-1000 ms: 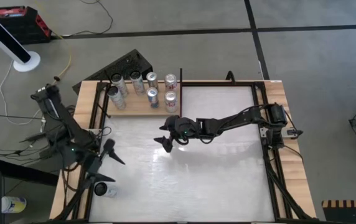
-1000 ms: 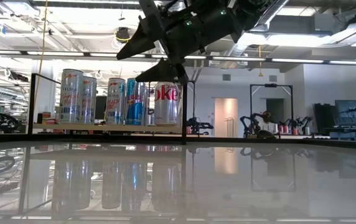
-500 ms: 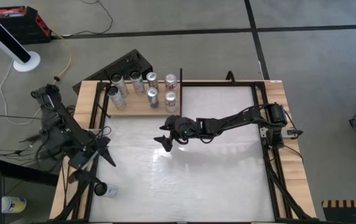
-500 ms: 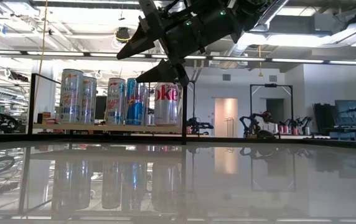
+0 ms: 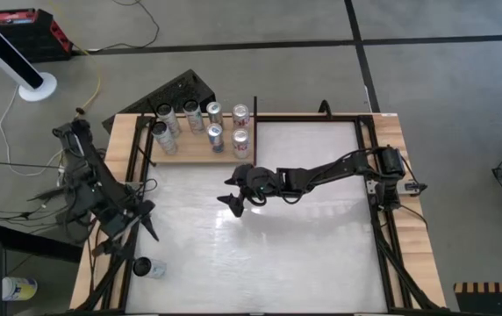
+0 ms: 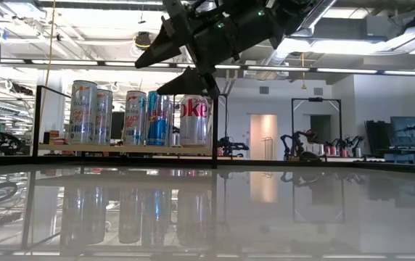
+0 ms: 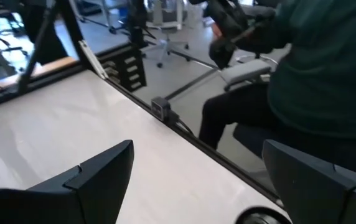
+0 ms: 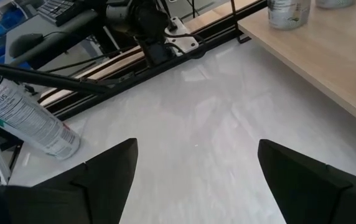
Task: Place canned beverage on shelf
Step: Put the pink soda can on the shelf aligned with the other pink soda can
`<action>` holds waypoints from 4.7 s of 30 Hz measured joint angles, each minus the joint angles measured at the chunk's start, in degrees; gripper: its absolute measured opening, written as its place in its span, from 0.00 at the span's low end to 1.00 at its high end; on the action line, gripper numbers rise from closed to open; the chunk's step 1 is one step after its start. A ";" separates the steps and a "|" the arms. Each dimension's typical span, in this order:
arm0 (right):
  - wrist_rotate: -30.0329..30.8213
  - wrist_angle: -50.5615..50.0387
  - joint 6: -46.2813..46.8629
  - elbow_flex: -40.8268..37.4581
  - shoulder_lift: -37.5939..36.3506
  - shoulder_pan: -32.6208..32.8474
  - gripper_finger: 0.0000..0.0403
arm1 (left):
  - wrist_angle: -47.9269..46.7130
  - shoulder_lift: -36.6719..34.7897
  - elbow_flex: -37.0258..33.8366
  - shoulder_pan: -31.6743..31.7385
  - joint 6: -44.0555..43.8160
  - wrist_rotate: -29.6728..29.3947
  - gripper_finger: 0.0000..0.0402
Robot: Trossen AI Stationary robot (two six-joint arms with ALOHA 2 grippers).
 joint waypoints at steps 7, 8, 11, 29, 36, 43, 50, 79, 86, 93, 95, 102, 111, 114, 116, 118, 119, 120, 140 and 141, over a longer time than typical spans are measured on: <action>0.00 -0.02 -1.25 0.00 0.00 0.46 0.88 | -1.09 0.04 -0.55 -2.86 0.34 0.18 0.85; -0.02 -0.02 -1.48 0.00 0.00 0.58 0.88 | -1.31 0.04 -0.55 -3.17 0.42 0.19 0.85; -0.04 -0.03 -1.70 -0.01 -0.01 0.70 0.88 | -1.41 0.06 -0.55 -3.69 0.60 0.07 0.85; -0.04 0.02 -5.44 -0.01 0.00 -0.26 0.88 | -5.52 0.18 -0.55 -3.84 -0.68 -0.71 0.85; -0.07 0.02 -5.99 -0.01 0.00 -0.20 0.88 | 1.64 0.14 -6.99 -3.84 -2.46 4.41 0.85; -0.06 0.08 -5.60 -0.02 0.00 -0.22 0.88 | 3.83 0.06 -8.97 -3.82 -3.42 6.12 0.85; -0.06 0.53 -5.53 -0.02 -0.01 -0.09 0.88 | 3.11 0.19 -8.97 -3.84 -2.56 10.55 0.85; -0.07 1.95 -4.48 -0.02 0.00 -0.09 0.88 | 5.87 3.92 -12.92 -3.82 -2.52 11.52 0.85; -0.07 1.97 -4.50 -0.02 0.00 -0.09 0.88 | 6.31 8.67 -12.92 -3.82 -3.78 11.14 0.85; -0.07 1.96 -5.37 -0.02 0.00 -0.09 0.88 | 6.41 8.40 -12.92 -3.82 -5.32 11.39 0.84; -0.07 1.97 -5.86 -0.02 0.00 -0.09 0.88 | 6.54 8.39 -12.92 -3.82 -5.47 11.39 0.81; -0.07 1.96 -5.97 -0.02 0.00 0.22 0.88 | 6.59 8.41 -12.92 -3.82 -4.68 11.47 0.60; -0.09 1.97 -5.99 -0.02 0.00 0.70 0.88 | 6.57 8.39 -12.92 -3.82 -4.62 10.81 0.59; -0.09 1.97 -5.99 -0.02 0.00 0.66 0.88 | 6.45 8.26 -12.89 -3.82 -4.50 8.73 0.59; -0.09 1.97 -5.97 -0.02 0.00 0.66 0.88 | 5.73 8.00 -12.46 -3.82 -3.95 7.85 0.59; -0.09 1.96 -5.99 -0.02 0.00 0.68 0.88 | 5.07 7.43 -11.95 -3.80 -2.60 6.96 0.59; -0.09 1.95 -5.98 -0.02 0.00 0.68 0.88 | 4.81 7.02 -11.49 -3.80 -1.89 6.45 0.59; -0.09 1.96 -5.99 -0.02 0.00 0.68 0.88 | 4.72 6.53 -10.98 -3.80 -1.28 5.83 0.59; -0.10 0.24 -14.69 -0.02 0.00 0.46 0.88 | 5.82 0.89 -7.41 17.16 5.96 -7.64 0.59; -0.10 -0.37 -15.24 -0.02 0.00 0.23 0.88 | 6.20 0.89 -7.41 19.11 6.39 -7.03 0.59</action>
